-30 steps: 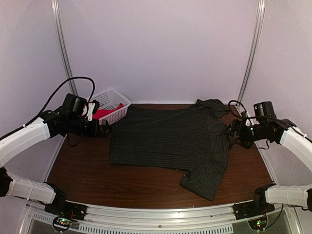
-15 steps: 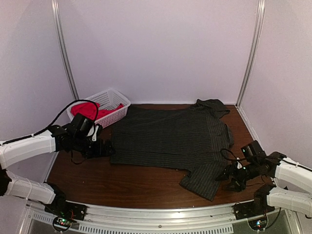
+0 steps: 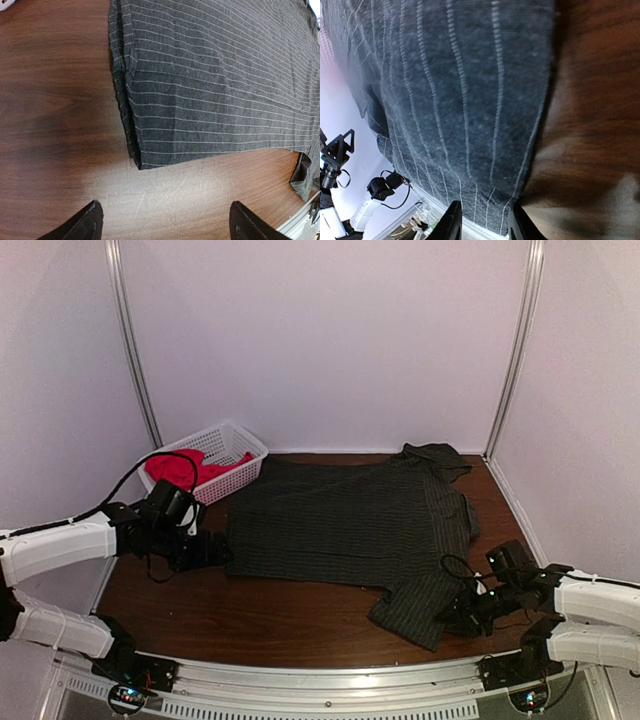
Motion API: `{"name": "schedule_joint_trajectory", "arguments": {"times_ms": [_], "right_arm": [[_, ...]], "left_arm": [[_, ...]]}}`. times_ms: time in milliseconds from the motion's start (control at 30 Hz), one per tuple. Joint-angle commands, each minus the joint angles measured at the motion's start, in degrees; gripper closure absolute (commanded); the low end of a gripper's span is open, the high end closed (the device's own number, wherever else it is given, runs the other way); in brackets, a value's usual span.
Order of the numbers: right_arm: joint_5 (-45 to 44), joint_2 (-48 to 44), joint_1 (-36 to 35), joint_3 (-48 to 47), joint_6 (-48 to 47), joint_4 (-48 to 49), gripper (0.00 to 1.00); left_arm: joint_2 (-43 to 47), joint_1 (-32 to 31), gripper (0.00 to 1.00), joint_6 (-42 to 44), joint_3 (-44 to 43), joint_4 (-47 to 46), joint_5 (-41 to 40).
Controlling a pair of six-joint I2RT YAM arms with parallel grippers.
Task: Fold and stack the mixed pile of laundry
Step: Pick up the flattened T-shirt from the center of the board.
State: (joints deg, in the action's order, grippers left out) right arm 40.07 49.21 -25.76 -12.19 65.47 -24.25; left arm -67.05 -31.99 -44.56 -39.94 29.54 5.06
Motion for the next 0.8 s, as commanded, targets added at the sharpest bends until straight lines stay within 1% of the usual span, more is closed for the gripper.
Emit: {"name": "schedule_joint_trajectory", "arguments": {"times_ms": [0, 67, 100, 133, 233, 433, 500, 633, 767], "right_arm": [[-3.7, 3.3, -0.3, -0.3, -2.3, 1.6, 0.75], [-5.0, 2.3, -0.3, -2.7, -3.5, -2.1, 0.92], [-5.5, 1.3, -0.3, -3.7, -3.9, -3.9, 0.98], [-5.8, 0.2, -0.3, -4.8, -4.1, -5.8, 1.0], [-6.4, -3.7, -0.3, -6.9, -4.3, -10.5, 1.0], [-7.3, -8.8, -0.3, -8.8, -3.5, -13.7, 1.0], [-7.6, -8.9, -0.3, -9.4, -3.7, -13.7, 1.0], [-7.6, -7.9, -0.3, -11.0, -4.6, -13.0, 1.0], [-8.3, -7.0, -0.3, -14.0, -5.5, -13.3, 1.0]], "left_arm": [[-0.7, -0.2, 0.12, -1.1, 0.4, -2.0, -1.6], [-0.6, -0.2, 0.13, -1.3, 0.3, -1.6, -2.1], [-0.6, -0.1, 0.14, -1.4, 0.3, -1.3, -2.3], [-0.5, 0.1, 0.15, -1.7, 0.3, -0.7, -2.5], [-0.4, 1.0, 0.2, -2.7, 0.9, 0.7, -2.5], [-0.6, 1.6, 0.24, -3.7, 3.3, -1.2, -0.6], [-1.0, 1.7, 0.25, -3.9, 4.1, -2.6, 0.8], [-3.8, 1.8, 0.31, -5.2, 5.3, -5.1, 3.1], [-6.0, 1.8, 0.36, -6.0, 6.1, -8.0, 3.1]]}}
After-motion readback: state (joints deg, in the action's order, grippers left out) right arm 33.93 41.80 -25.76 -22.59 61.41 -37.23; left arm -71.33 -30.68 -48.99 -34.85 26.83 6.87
